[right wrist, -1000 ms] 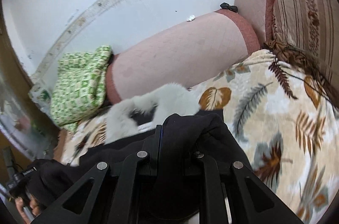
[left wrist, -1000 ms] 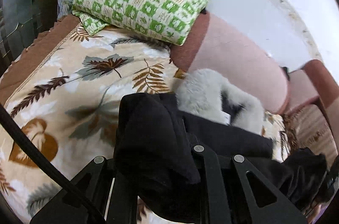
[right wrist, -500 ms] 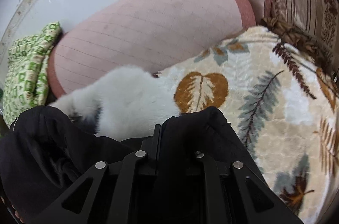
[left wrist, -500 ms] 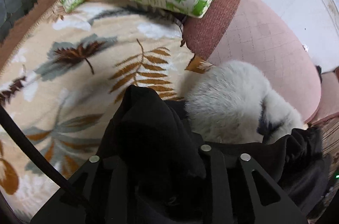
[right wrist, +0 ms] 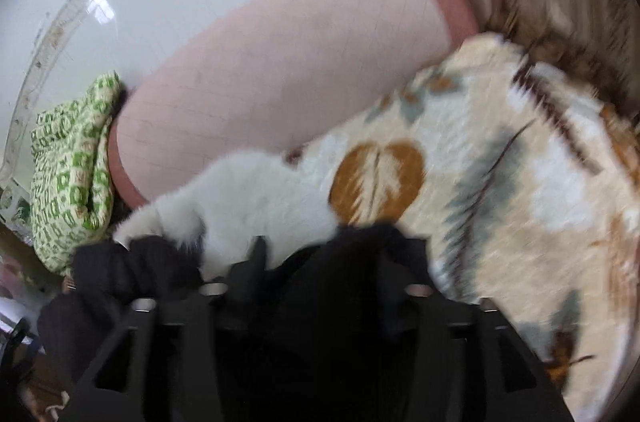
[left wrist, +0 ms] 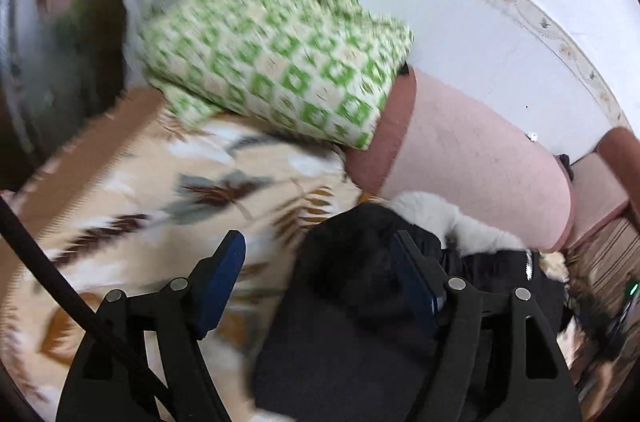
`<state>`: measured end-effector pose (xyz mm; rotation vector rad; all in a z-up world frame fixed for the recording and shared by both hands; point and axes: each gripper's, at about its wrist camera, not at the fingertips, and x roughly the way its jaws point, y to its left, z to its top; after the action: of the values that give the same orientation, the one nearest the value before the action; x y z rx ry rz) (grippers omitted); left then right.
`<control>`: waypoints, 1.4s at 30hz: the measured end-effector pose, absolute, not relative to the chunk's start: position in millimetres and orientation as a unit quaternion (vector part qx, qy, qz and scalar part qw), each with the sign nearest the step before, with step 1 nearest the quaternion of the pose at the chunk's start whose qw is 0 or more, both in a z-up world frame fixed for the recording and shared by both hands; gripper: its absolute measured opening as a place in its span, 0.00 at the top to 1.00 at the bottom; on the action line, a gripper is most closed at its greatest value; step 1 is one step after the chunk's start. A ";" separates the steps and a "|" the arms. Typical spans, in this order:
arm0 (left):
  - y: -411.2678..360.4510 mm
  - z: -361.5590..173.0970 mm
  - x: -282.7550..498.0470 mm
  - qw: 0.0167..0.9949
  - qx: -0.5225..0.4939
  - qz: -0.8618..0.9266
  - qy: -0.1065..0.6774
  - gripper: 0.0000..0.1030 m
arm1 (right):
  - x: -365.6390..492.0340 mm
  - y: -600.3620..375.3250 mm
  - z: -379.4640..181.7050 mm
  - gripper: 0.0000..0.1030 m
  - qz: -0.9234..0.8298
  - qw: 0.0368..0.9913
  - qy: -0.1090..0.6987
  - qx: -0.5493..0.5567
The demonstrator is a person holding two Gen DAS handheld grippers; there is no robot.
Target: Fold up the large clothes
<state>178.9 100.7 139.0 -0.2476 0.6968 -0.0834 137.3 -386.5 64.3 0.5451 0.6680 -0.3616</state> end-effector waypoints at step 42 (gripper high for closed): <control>160.7 48.8 93.7 0.932 -0.083 0.079 0.344 0.20 | 208.9 -127.6 48.1 0.51 -0.023 0.939 0.343 0.028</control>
<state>93.7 160.7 48.8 -0.1704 0.7038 0.1624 208.9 -127.6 48.1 0.0566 0.7000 -0.0460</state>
